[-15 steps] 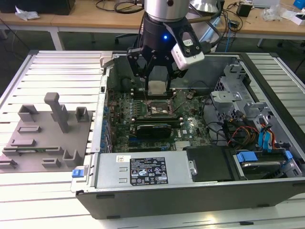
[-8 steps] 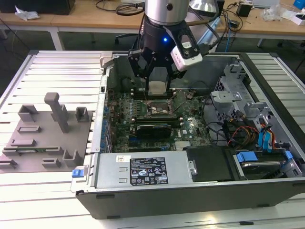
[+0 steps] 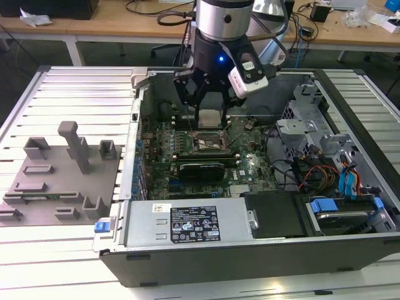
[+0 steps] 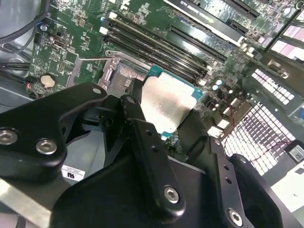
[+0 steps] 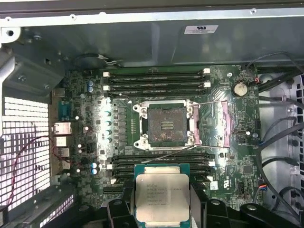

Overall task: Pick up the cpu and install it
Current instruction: 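Pick up the cpu and move it towards the insertion slot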

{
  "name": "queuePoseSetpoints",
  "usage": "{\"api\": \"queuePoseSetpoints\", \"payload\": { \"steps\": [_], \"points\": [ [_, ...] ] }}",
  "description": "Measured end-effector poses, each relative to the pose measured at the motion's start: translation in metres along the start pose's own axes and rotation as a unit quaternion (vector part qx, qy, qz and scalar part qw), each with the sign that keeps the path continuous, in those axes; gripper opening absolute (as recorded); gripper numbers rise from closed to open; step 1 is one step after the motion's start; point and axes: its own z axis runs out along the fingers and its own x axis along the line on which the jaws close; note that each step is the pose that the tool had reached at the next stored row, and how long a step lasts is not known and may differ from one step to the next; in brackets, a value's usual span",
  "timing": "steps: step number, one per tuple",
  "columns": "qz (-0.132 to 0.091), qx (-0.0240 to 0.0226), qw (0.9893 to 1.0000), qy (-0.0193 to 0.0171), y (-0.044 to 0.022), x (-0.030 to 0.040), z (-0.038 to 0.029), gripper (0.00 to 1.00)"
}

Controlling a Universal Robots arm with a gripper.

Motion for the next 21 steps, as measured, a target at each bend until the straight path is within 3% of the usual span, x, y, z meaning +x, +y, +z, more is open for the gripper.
{"api": "queuePoseSetpoints", "payload": {
  "steps": [10, 14, 21],
  "points": [
    [0.0, 0.0001, 1.0, 0.0002, 0.0053, -0.0058, 0.012, 0.55],
    [0.0, 0.0001, 1.0, 0.0002, 0.0138, -0.0058, 0.0171, 0.55],
    [0.0, -0.0004, 1.0, 0.0003, 0.0224, -0.0056, 0.0239, 0.55]
  ]
}}
